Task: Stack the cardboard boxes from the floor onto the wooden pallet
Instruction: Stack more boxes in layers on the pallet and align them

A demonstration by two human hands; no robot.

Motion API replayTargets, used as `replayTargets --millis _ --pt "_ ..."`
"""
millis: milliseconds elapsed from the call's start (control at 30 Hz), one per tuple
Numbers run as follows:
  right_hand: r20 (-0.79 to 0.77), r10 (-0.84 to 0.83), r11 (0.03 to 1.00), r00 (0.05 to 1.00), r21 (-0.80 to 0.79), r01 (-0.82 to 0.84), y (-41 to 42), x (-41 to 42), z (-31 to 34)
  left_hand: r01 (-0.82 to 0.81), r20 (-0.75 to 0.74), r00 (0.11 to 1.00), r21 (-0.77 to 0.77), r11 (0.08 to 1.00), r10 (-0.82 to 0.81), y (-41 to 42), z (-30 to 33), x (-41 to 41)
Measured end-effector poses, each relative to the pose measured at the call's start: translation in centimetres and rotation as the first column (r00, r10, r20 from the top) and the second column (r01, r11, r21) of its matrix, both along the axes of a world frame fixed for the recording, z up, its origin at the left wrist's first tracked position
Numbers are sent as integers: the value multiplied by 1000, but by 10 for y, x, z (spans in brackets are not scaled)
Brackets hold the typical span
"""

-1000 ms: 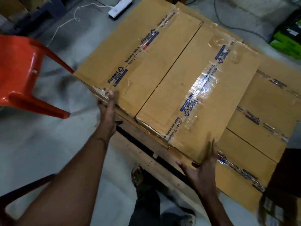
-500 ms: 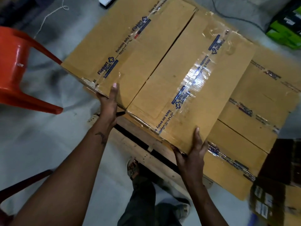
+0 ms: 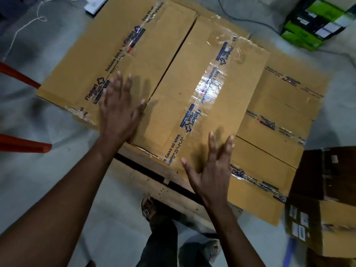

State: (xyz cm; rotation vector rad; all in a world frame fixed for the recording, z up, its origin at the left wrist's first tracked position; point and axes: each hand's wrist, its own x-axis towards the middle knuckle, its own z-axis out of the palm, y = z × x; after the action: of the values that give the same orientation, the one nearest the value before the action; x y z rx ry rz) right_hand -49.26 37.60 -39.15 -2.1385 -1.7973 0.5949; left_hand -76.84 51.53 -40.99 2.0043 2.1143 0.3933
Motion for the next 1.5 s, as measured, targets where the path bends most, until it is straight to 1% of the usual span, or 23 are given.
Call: replayTargets --millis 67,133,167,233,400,600,700,767,833,933,1033,1100,1167,1300,1367,1433,1500 --pt "53 -101 993 994 -55 103 17 -15 -6 108 -66 991 -85 990 -114 2 -10 3" --pt "147 -179 975 973 -106 195 30 -28 -13 127 -111 984 -107 986 -139 3 -17 2" --pt "198 -194 969 961 -114 219 33 -33 -16 123 -111 985 -111 986 -136 2 -18 2" --pt "260 -201 963 944 -121 239 34 -38 -22 117 -107 986 -130 985 -131 2 -19 2" --pt "301 -193 964 934 -121 238 29 -38 -23 130 -90 986 -98 987 -138 -4 -19 3" --pt "281 -213 956 936 -137 259 31 -39 -22 144 -69 985 -142 979 -155 -3 -16 5" --pt "196 -170 964 966 -172 205 27 -34 -14 133 -62 987 -204 970 -149 -4 -8 7" --pt "145 -143 975 979 -147 165 18 -30 0 153 -64 983 -208 966 -170 -17 1 16" --pt "118 -96 989 988 -102 108 2 -25 14 218 -51 972 -175 960 -230 -47 8 33" --pt "122 -15 999 992 -34 20 -29 -12 40 317 16 947 -192 929 -320 -115 13 67" --pt "108 60 998 992 -7 -59 -73 12 64 316 83 949 -253 914 -305 -196 25 101" --pt "130 69 998 989 -15 -68 -108 34 80 303 133 952 -296 906 -275 -251 46 131" --pt "151 56 998 987 -23 -53 -147 59 95 310 184 948 -338 888 -261 -303 72 164" --pt "178 -23 999 984 -32 29 -231 115 134 330 249 934 -314 890 -258 -374 120 238" --pt "189 -95 995 977 -14 100 -279 148 158 388 271 909 -268 882 -318 -400 149 277" --pt "177 -179 984 968 18 179 -327 187 182 467 304 865 -204 860 -398 -425 180 319" --pt "168 -241 970 956 43 237 -367 225 203 535 299 824 -131 835 -481 -446 206 357"
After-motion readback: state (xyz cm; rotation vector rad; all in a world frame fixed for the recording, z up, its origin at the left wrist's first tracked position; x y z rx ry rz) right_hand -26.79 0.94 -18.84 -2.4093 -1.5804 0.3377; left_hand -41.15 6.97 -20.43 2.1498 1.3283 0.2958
